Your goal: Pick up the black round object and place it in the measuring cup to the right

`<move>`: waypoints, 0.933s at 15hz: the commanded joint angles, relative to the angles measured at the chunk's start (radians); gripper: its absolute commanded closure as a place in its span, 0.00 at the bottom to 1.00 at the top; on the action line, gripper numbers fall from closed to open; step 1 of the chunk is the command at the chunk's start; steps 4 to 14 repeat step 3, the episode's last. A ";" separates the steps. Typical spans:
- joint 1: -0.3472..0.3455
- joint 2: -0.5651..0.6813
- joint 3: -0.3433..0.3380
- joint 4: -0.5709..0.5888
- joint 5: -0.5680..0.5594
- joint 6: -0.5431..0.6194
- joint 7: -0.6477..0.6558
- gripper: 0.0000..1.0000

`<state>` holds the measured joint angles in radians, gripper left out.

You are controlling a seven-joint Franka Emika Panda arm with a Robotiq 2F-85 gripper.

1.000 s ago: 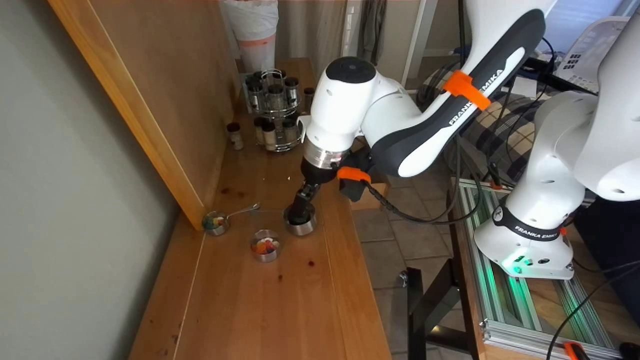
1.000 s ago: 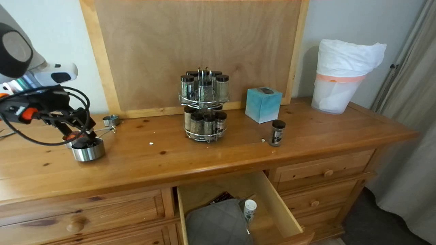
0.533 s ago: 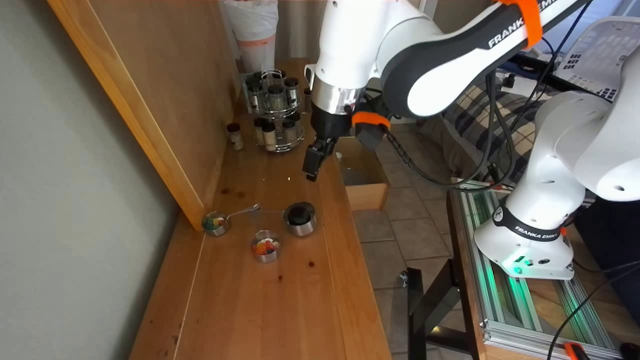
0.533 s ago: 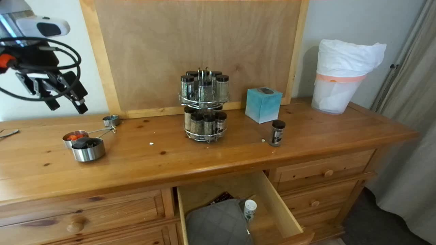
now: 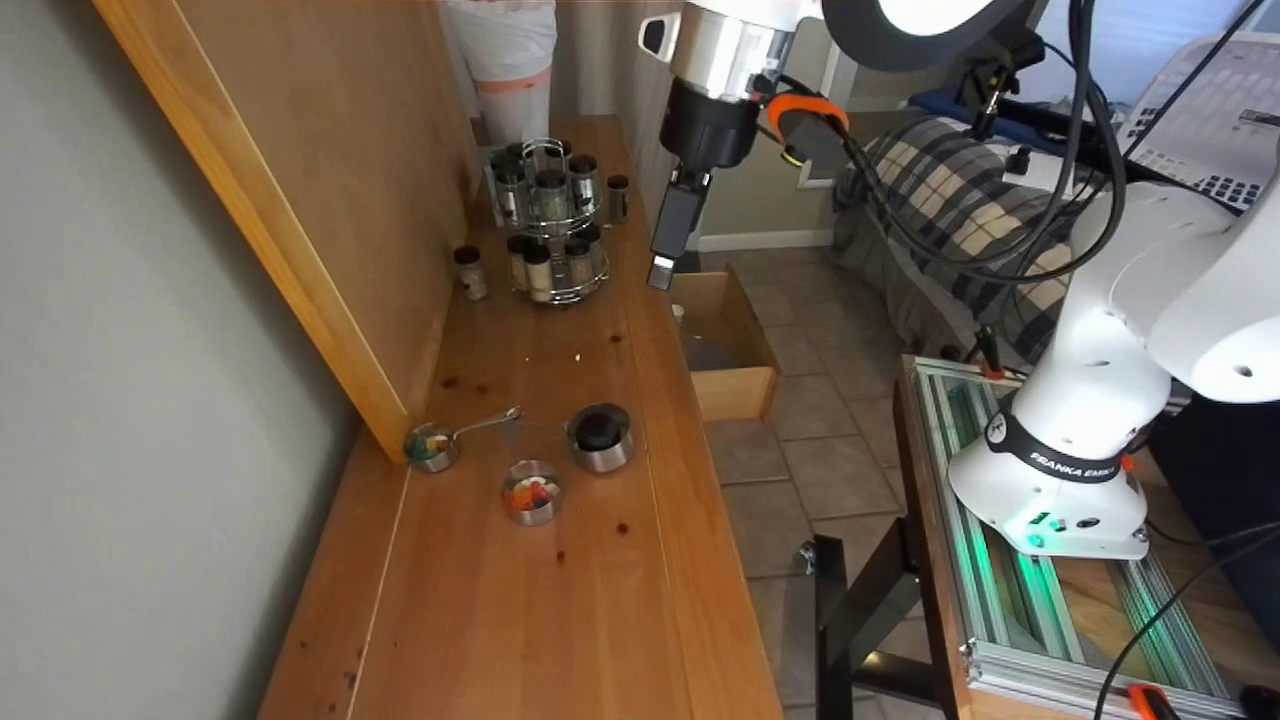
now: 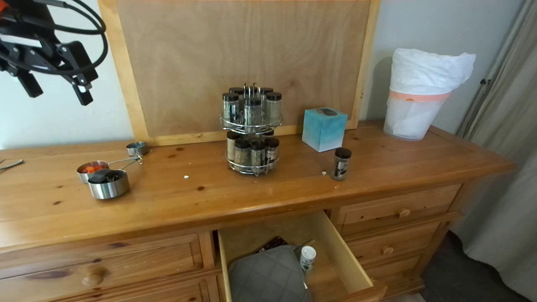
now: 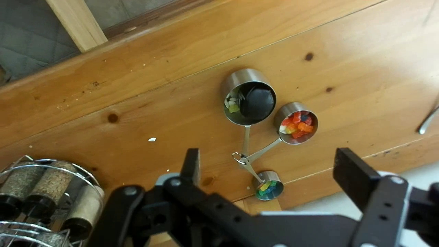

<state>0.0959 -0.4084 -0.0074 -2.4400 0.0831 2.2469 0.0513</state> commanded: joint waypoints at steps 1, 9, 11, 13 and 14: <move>-0.017 -0.011 0.014 0.001 0.009 -0.010 -0.013 0.00; -0.016 -0.016 0.014 -0.003 0.010 -0.012 -0.017 0.00; -0.016 -0.016 0.014 -0.003 0.010 -0.012 -0.017 0.00; -0.016 -0.016 0.014 -0.003 0.010 -0.012 -0.017 0.00; -0.016 -0.016 0.014 -0.003 0.010 -0.012 -0.017 0.00</move>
